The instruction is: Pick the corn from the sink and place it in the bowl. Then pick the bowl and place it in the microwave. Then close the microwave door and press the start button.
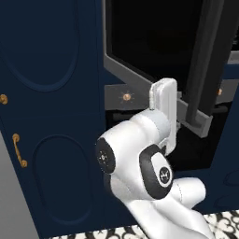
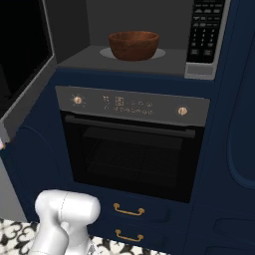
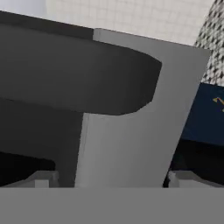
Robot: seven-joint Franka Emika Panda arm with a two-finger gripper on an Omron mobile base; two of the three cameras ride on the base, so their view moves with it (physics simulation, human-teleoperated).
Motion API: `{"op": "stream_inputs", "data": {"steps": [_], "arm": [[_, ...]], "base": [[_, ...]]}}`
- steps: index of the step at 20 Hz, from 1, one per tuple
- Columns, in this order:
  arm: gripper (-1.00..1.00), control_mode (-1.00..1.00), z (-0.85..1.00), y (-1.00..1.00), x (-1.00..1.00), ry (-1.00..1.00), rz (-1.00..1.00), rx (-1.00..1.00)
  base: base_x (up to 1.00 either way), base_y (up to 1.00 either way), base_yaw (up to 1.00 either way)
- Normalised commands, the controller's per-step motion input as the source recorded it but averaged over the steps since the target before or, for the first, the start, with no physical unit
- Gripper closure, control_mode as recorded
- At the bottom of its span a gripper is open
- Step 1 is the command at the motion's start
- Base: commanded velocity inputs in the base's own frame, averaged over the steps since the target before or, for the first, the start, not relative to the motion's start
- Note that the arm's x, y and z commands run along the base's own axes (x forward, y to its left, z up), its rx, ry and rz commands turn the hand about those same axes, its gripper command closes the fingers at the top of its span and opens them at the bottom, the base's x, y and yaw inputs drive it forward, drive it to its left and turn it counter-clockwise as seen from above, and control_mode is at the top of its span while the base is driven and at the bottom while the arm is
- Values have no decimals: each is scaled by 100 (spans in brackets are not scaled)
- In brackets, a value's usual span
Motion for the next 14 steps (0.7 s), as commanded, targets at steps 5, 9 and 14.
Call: {"op": "stream_inputs", "data": {"steps": [5, 9, 14], "arm": [[-100, -100, 45, -38, 72, 0, 47, 28], [-100, -100, 24, -8, 100, 0, 39, 24], [-100, -100, 8, 0, 100, 5, 34, 17]], "base": [[0, 0, 0], [0, 0, 0], [0, 0, 0]]}}
